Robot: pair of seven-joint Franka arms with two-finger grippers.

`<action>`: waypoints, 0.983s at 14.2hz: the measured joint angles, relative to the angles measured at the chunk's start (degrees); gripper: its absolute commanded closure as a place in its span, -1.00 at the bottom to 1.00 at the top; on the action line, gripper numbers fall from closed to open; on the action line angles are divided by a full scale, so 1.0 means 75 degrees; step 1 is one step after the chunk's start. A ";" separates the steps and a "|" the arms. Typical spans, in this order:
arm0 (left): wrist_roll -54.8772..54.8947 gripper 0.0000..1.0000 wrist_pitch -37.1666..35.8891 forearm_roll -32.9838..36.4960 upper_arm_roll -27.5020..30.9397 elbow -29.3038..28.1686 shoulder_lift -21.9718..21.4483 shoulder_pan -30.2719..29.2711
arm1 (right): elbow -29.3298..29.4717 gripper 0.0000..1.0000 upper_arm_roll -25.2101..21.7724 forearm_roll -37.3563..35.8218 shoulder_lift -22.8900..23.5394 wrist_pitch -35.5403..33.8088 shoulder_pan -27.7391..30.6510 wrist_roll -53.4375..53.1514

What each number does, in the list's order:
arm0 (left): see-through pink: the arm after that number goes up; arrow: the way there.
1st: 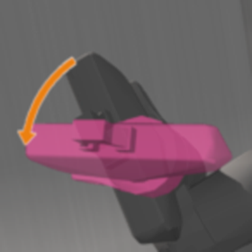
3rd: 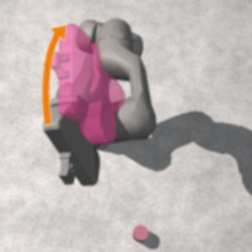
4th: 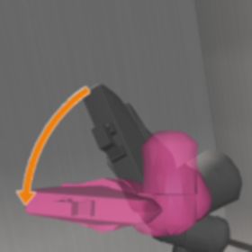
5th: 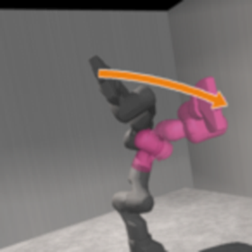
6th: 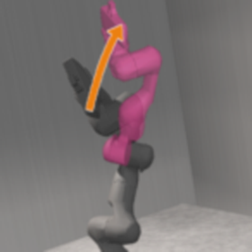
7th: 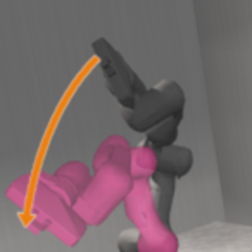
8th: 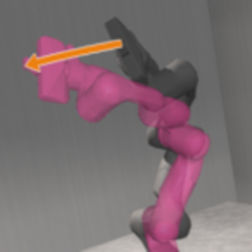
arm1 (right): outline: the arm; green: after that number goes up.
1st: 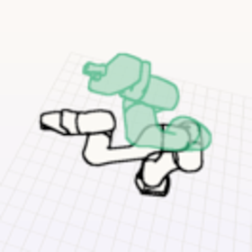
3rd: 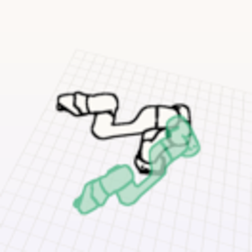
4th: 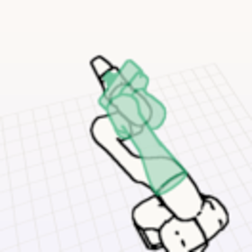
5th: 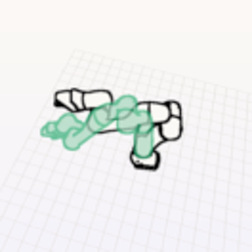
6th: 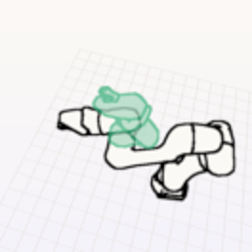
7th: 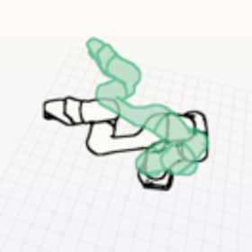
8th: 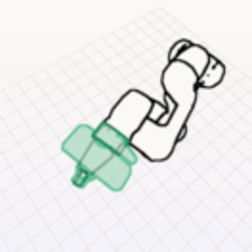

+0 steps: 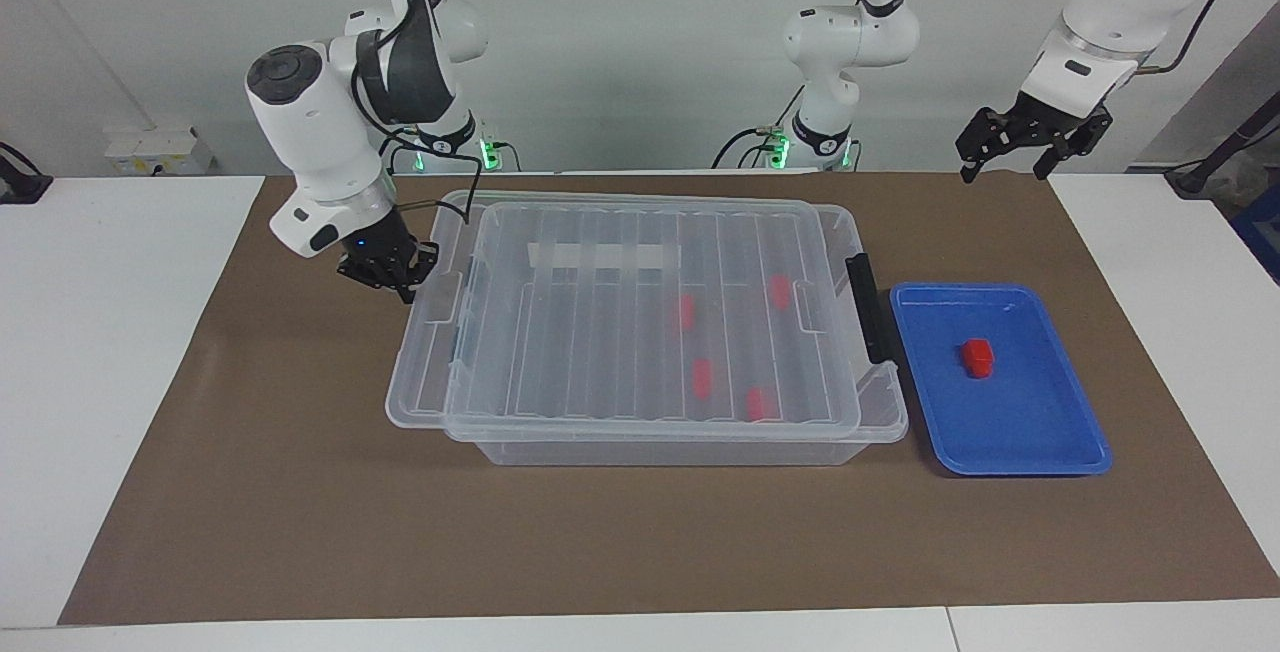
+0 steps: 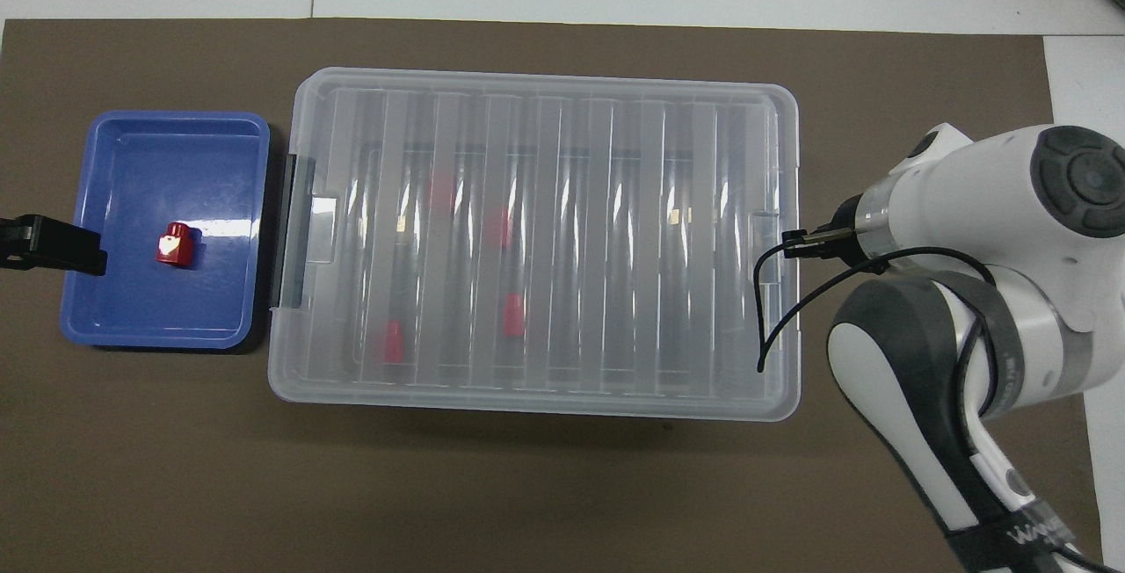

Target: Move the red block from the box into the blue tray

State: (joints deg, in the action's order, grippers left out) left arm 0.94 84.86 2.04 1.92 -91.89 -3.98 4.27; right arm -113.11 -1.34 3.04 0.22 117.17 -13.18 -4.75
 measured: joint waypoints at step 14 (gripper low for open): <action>0.0000 -1.00 0.0000 0.0000 0.0000 0.0000 0.0000 0.0000 | 0.0031 -1.00 -0.0104 0.0000 -0.0187 0.0014 0.0557 -0.0046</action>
State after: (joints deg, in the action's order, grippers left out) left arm 0.94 84.86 2.04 1.93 -91.89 -3.99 4.27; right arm -112.88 -2.12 3.05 -1.18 117.28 -9.00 -5.10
